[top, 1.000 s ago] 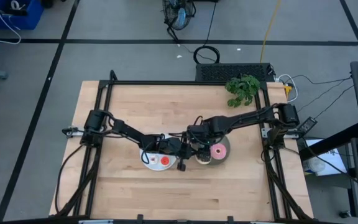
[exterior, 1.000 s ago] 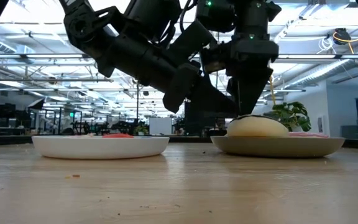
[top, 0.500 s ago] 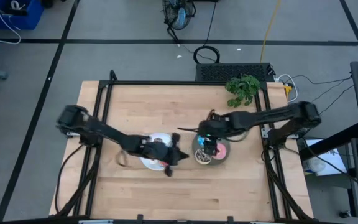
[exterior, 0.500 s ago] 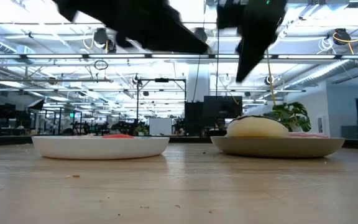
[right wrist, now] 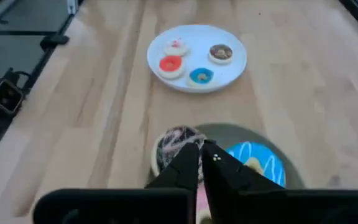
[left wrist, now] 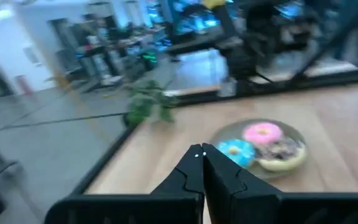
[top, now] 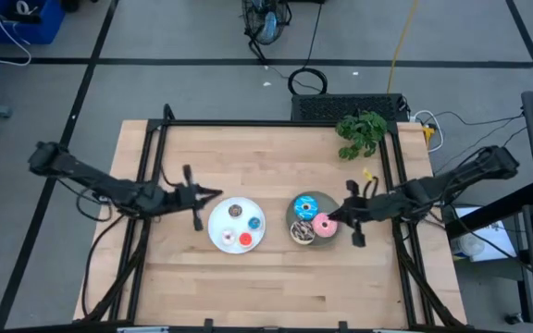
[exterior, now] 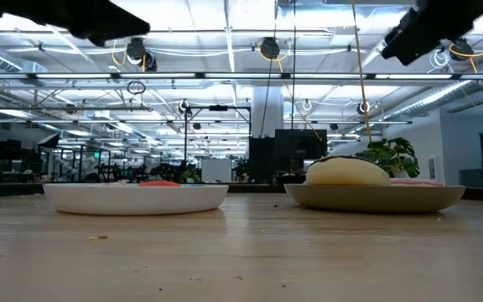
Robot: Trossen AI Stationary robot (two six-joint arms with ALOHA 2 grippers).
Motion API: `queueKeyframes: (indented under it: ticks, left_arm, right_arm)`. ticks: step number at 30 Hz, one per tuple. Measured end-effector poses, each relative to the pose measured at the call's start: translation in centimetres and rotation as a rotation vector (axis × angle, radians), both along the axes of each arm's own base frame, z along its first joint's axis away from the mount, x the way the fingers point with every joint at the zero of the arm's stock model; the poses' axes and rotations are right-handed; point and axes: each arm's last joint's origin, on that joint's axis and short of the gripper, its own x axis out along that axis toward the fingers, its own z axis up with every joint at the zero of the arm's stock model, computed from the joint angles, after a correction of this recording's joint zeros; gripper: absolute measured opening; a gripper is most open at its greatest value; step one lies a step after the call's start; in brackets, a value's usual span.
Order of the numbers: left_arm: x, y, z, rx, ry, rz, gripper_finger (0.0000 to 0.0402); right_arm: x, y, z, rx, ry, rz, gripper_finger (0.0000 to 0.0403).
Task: Pick & Place donuts
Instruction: Return to Home Position
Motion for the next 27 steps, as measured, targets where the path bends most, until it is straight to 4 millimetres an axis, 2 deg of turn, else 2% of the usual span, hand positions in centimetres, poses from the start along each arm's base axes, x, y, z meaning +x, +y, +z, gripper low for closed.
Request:
queueKeyframes:
  ticks: [3, 8, 13, 15, 18, 21, 27]
  left_arm:
    - [-1.3, 0.7, 1.1, 0.000, -0.003, 0.064, 0.0006]
    - [-2.9, 2.1, 2.2, 0.052, -0.024, 0.054, 0.0004]
    - [-3.4, 4.5, 2.2, 0.008, -0.049, 0.034, 0.0003]
    - [-4.0, 5.4, 2.3, -0.023, -0.065, 0.067, 0.0003]
    - [-5.1, 6.0, 2.5, -0.041, -0.119, -0.008, 0.0003]
    - [-5.7, 6.2, 2.0, -0.038, -0.185, -0.056, 0.0003]
    - [-6.7, 6.6, -0.9, -0.061, -0.161, -0.024, 0.0002]
  right_arm:
    - [-1.5, -0.7, -0.8, -0.034, -0.081, 0.030, 0.0011]
    - [-4.0, -2.4, -0.9, -0.093, -0.337, 0.032, 0.0002]
    - [-5.5, -4.2, -2.2, -0.085, -0.364, -0.028, 0.0001]
    - [-6.0, -4.5, -2.3, -0.051, -0.395, 0.008, 0.0001]
    - [-7.1, -4.7, -2.1, -0.008, -0.497, 0.059, 0.0001]
    - [-7.8, -4.9, -2.9, -0.006, -0.536, 0.046, 0.0000]
    - [-8.6, -4.9, -4.6, 0.026, -0.525, 0.020, 0.0000]
